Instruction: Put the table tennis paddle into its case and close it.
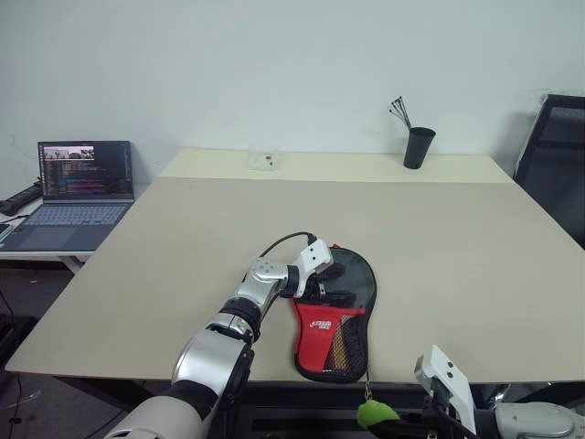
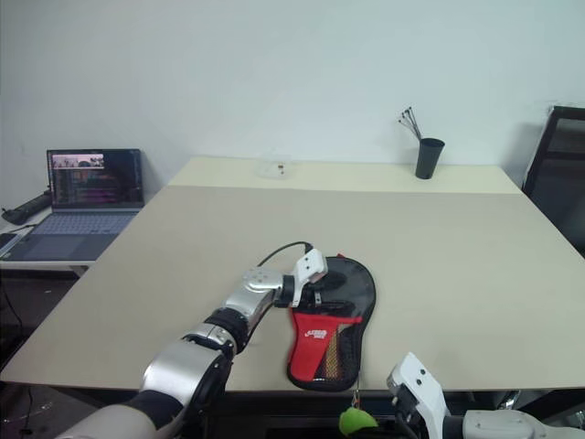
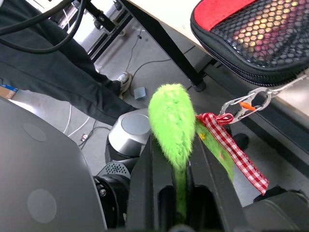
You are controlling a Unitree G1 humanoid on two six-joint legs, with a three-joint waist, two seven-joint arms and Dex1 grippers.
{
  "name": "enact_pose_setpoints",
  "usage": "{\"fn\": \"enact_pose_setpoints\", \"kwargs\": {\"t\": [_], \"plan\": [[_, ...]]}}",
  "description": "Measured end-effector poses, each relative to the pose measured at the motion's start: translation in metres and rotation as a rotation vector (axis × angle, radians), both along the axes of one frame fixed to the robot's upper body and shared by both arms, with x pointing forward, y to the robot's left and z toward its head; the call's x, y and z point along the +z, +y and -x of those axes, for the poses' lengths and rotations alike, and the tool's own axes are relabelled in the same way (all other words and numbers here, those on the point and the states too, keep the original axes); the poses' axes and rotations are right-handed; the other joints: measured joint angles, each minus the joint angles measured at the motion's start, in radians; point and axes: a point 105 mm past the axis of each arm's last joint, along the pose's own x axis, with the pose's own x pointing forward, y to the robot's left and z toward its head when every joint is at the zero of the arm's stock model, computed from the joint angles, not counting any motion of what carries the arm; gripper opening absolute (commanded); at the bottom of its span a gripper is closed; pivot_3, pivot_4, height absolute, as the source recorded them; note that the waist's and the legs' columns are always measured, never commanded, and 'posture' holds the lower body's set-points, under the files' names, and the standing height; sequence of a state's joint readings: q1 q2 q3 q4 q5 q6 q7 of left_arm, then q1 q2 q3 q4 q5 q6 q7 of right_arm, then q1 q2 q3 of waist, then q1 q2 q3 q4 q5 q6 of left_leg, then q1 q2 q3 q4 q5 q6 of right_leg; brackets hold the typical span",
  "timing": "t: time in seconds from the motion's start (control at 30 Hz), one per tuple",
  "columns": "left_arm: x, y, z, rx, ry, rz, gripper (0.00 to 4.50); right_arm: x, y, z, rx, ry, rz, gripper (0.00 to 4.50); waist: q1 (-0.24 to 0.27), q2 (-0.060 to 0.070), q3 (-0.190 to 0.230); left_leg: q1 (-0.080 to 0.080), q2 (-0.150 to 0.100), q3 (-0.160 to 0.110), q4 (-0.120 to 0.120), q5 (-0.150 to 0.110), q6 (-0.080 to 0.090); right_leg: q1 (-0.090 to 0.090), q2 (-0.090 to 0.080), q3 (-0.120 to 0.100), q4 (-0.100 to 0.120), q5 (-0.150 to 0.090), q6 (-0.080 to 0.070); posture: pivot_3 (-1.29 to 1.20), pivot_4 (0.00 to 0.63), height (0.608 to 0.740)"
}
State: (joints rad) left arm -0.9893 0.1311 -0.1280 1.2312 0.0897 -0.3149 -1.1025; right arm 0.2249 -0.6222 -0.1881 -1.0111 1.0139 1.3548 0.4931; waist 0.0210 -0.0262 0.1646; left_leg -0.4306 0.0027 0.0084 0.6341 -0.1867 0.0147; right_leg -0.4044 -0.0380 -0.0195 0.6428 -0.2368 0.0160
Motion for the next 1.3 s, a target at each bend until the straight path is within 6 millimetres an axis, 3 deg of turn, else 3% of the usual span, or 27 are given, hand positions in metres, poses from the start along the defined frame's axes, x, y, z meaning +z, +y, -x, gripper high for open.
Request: {"fn": "enact_pose_setpoints", "kwargs": {"t": [0.13, 0.33, 0.47, 0.63, 0.73, 0.83, 0.93, 1.2, 1.3], "plan": [[0.0, 0.0, 0.0, -0.001, -0.003, 0.0, 3.89, 0.006, 0.001, 0.0, 0.025, -0.018, -0.02, 1.04, 0.0, 0.0, 0.0, 0.0, 0.0, 0.0, 0.0, 0.0, 0.0, 0.0, 0.0, 0.0, 0.0, 0.0, 0.0, 0.0, 0.15, 0.74], [0.001, -0.002, 0.001, -0.008, -0.014, 0.003, 3.89, 0.025, 0.005, -0.005, 0.062, -0.078, -0.095, 3.11, 0.0, -0.001, 0.0, 0.0, 0.0, 0.0, 0.0, 0.0, 0.0, 0.0, 0.0, 0.0, 0.0, 0.0, 0.0, 0.0, 0.15, 0.74], [0.002, -0.004, 0.001, -0.008, -0.01, 0.019, 3.89, 0.038, 0.001, -0.023, 0.036, -0.114, -0.155, 3.11, 0.0, -0.001, 0.001, 0.0, 0.0, 0.0, 0.0, 0.0, 0.0, 0.0, 0.0, 0.0, -0.001, 0.0, 0.0, 0.0, 0.15, 0.74], [0.012, -0.008, 0.003, -0.034, -0.009, 0.092, 3.89, 0.068, -0.011, -0.075, -0.066, -0.304, -0.192, 3.11, 0.0, -0.005, 0.007, -0.002, -0.001, 0.001, 0.0, 0.0, 0.0, -0.002, 0.0, 0.0, -0.001, 0.0, 0.0, 0.0, 0.15, 0.74], [0.037, -0.001, 0.002, -0.072, -0.064, 0.164, 3.89, 0.083, -0.018, -0.107, -0.115, -0.428, -0.187, 3.11, -0.003, -0.008, 0.011, -0.004, 0.0, 0.002, -0.002, 0.0, 0.0, -0.005, 0.001, 0.002, -0.001, 0.002, 0.004, 0.0, 0.15, 0.74], [0.062, 0.023, -0.002, -0.049, -0.129, 0.21, 3.89, 0.091, -0.021, -0.127, -0.109, -0.519, -0.186, 3.11, -0.014, -0.007, 0.012, -0.004, 0.0, 0.003, -0.005, 0.0, 0.0, -0.007, 0.002, 0.003, 0.0, 0.002, 0.004, 0.0, 0.15, 0.74], [0.071, 0.065, 0.008, 0.023, -0.157, 0.229, 3.89, 0.094, -0.024, -0.157, -0.114, -0.582, -0.198, 3.11, -0.034, -0.006, 0.013, -0.002, 0.003, 0.004, -0.006, -0.001, -0.001, -0.007, 0.005, 0.006, 0.001, 0.002, 0.003, 0.0, 0.15, 0.74], [0.052, 0.127, 0.075, 0.18, -0.014, 0.171, 3.89, 0.081, -0.055, -0.209, -0.172, -0.578, -0.187, 3.11, -0.028, -0.003, 0.016, -0.001, 0.005, 0.004, -0.005, -0.001, -0.001, -0.007, 0.005, 0.005, 0.002, 0.0, -0.001, 0.0, 0.15, 0.74], [0.045, 0.137, 0.087, 0.225, 0.021, 0.146, 3.89, 0.071, -0.072, -0.22, -0.184, -0.544, -0.148, 3.11, -0.014, -0.002, 0.017, -0.001, 0.005, 0.004, -0.004, -0.001, -0.001, -0.007, 0.004, 0.005, 0.002, -0.002, -0.005, 0.0, 0.15, 0.74]]}}
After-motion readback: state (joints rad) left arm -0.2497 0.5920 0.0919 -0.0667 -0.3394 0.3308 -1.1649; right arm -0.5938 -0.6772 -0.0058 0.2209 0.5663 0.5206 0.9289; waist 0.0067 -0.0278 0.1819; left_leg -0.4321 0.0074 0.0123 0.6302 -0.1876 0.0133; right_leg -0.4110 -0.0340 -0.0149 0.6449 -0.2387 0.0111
